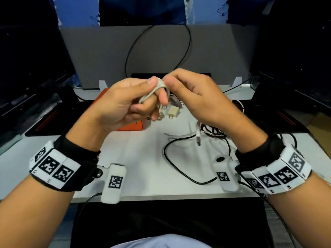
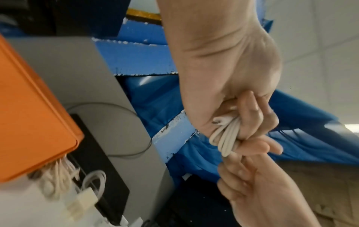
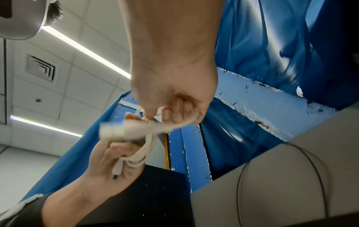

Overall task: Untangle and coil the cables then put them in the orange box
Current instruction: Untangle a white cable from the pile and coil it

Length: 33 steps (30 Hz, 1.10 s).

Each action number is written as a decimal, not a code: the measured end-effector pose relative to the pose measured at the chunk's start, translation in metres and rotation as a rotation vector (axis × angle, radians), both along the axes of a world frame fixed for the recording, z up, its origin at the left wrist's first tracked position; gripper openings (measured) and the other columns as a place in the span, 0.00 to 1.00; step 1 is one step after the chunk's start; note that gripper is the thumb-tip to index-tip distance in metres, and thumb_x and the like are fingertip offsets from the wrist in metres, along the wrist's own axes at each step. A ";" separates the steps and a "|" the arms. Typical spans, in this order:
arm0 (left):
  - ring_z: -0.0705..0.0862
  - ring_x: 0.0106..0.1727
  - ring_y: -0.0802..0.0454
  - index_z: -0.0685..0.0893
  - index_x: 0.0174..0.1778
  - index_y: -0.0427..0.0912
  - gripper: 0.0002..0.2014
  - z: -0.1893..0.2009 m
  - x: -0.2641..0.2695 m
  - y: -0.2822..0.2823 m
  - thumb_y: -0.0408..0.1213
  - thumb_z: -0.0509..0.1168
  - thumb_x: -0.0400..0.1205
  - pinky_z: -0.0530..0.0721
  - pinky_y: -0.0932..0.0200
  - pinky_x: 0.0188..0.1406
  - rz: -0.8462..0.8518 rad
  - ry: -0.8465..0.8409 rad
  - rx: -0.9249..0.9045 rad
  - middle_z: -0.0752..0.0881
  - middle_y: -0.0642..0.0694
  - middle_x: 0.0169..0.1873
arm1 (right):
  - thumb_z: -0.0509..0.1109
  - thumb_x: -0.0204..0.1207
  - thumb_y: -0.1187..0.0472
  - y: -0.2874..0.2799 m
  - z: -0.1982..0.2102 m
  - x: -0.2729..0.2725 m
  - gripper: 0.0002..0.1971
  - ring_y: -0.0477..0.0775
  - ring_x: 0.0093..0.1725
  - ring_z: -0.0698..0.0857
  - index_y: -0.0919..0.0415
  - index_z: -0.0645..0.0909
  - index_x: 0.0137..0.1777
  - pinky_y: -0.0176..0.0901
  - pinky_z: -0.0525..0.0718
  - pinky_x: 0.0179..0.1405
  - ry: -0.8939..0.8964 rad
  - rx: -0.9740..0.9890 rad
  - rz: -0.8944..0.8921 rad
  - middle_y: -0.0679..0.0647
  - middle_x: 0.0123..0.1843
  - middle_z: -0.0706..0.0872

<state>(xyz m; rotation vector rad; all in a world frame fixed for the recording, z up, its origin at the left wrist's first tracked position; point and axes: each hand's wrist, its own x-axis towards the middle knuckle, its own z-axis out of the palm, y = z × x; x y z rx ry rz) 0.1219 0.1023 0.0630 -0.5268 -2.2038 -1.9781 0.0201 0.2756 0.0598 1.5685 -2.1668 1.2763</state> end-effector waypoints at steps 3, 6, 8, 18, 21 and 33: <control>0.59 0.14 0.53 0.82 0.39 0.42 0.24 -0.004 -0.004 0.007 0.43 0.45 0.93 0.81 0.64 0.36 -0.091 -0.014 0.208 0.61 0.57 0.15 | 0.52 0.92 0.43 -0.008 -0.011 0.007 0.23 0.50 0.43 0.90 0.48 0.87 0.48 0.60 0.87 0.49 -0.220 -0.103 0.144 0.51 0.41 0.92; 0.68 0.13 0.61 0.81 0.41 0.42 0.25 -0.006 -0.010 0.015 0.44 0.42 0.94 0.82 0.64 0.42 -0.130 -0.044 0.384 0.65 0.57 0.15 | 0.51 0.93 0.46 -0.014 -0.017 0.013 0.20 0.42 0.42 0.86 0.48 0.84 0.51 0.43 0.82 0.45 -0.264 -0.149 0.103 0.42 0.40 0.89; 0.76 0.17 0.60 0.83 0.44 0.41 0.26 -0.004 -0.009 0.019 0.45 0.43 0.95 0.83 0.63 0.45 -0.090 -0.057 0.407 0.73 0.56 0.16 | 0.50 0.91 0.42 -0.018 -0.018 0.010 0.24 0.50 0.41 0.85 0.57 0.83 0.52 0.54 0.83 0.44 -0.258 -0.142 0.054 0.49 0.43 0.90; 0.69 0.20 0.55 0.77 0.40 0.42 0.18 0.013 0.003 0.038 0.46 0.53 0.93 0.84 0.58 0.49 0.206 -0.058 0.271 0.66 0.53 0.19 | 0.52 0.93 0.49 -0.002 -0.002 0.002 0.19 0.45 0.38 0.81 0.57 0.79 0.48 0.51 0.80 0.44 0.030 -0.065 -0.083 0.45 0.37 0.82; 0.69 0.19 0.59 0.77 0.41 0.43 0.19 0.012 0.002 0.042 0.46 0.52 0.93 0.83 0.62 0.46 0.165 -0.070 0.406 0.67 0.56 0.17 | 0.53 0.93 0.50 -0.007 -0.005 0.006 0.19 0.43 0.40 0.83 0.58 0.81 0.51 0.51 0.81 0.44 -0.080 -0.134 -0.052 0.46 0.40 0.85; 0.87 0.39 0.45 0.80 0.52 0.35 0.14 0.017 0.003 0.039 0.40 0.54 0.94 0.89 0.48 0.47 0.358 0.043 0.219 0.83 0.44 0.31 | 0.52 0.94 0.48 -0.008 -0.001 0.007 0.20 0.41 0.32 0.75 0.60 0.77 0.48 0.40 0.71 0.32 -0.205 -0.111 -0.101 0.44 0.35 0.79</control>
